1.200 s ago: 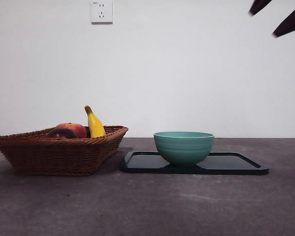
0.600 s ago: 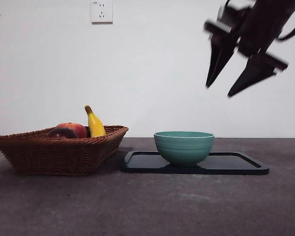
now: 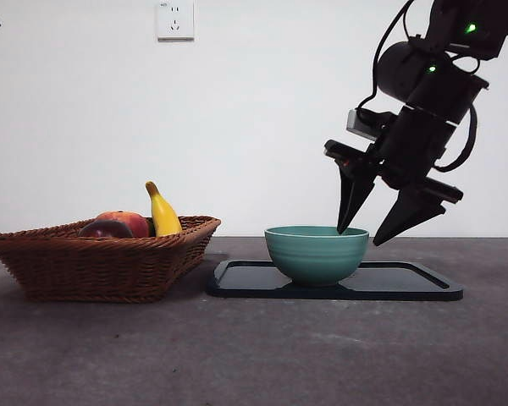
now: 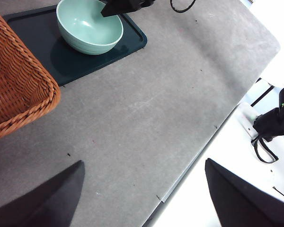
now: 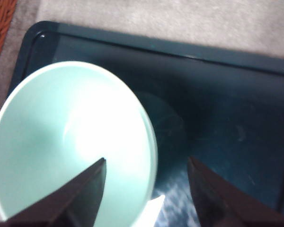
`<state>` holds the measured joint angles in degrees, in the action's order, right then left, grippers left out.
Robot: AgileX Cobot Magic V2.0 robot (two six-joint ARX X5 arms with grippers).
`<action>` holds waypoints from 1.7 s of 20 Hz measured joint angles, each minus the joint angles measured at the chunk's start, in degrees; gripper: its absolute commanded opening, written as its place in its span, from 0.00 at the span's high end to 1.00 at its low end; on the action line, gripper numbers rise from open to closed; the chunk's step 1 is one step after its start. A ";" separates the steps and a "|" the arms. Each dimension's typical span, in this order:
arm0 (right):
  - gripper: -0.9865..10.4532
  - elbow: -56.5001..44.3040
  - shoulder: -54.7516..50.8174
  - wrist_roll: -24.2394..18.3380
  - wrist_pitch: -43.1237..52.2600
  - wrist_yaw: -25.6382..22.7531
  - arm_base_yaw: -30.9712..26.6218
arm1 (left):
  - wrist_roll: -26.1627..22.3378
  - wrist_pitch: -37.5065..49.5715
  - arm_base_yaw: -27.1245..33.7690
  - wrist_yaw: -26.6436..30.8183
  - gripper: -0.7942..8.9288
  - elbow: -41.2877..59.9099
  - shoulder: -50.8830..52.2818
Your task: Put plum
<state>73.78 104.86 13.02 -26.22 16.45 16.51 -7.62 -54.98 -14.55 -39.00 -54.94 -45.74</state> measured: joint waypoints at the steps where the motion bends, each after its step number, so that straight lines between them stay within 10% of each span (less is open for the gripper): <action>1: 0.75 0.02 0.52 0.00 0.31 -0.07 0.20 | 0.00 0.07 0.00 0.00 0.51 0.00 0.00; 6: 0.91 0.02 1.36 -0.13 2.05 -1.51 0.33 | 0.00 0.33 0.00 -0.04 0.51 0.00 0.00; 25: 0.91 4.07 -26.60 -4.44 -16.48 -1.90 2.05 | 0.00 0.31 0.00 -0.15 0.51 0.00 0.00; 34: 0.91 -10.67 -39.60 -5.33 -16.90 -1.95 6.95 | -0.02 0.31 0.00 -0.17 0.51 0.00 0.00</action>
<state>63.11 65.25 7.68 -43.11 14.50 23.46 -7.64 -54.68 -14.55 -39.18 -54.94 -45.74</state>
